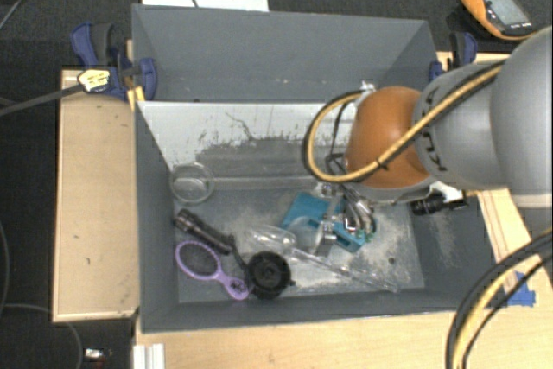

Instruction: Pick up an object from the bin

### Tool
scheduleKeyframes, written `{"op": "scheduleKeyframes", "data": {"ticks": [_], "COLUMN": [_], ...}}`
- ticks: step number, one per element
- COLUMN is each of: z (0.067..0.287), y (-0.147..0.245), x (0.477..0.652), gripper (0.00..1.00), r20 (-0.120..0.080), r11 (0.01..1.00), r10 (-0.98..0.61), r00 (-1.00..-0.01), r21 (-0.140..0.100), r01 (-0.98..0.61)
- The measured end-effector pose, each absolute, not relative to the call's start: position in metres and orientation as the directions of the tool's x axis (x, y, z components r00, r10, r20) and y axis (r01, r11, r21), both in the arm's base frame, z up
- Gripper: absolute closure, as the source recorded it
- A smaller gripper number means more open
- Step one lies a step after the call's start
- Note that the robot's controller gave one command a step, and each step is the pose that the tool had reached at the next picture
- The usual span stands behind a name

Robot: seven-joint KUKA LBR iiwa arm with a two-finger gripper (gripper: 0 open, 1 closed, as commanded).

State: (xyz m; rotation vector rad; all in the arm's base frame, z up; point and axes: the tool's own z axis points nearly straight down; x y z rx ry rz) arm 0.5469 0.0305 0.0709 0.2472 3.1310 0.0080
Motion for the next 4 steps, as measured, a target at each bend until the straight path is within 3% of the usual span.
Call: {"op": "scheduleKeyframes", "data": {"ticks": [1,2,3,4], "z": [0.071,0.071,0.072,0.088], "y": [0.041,0.033,0.033,0.033], "x": [0.534,0.546,0.546,0.545], "gripper": [0.00,1.00,1.00,1.00], "r20": [-0.014,-0.002,-0.002,0.001], "r11": [0.959,0.987,0.987,0.987], "r10": [0.283,0.159,0.159,0.160], "r00": [-0.959,-0.987,-0.987,-0.987], "r21": [0.005,0.007,0.007,0.006], "r01": [0.283,0.159,0.159,0.160]}}
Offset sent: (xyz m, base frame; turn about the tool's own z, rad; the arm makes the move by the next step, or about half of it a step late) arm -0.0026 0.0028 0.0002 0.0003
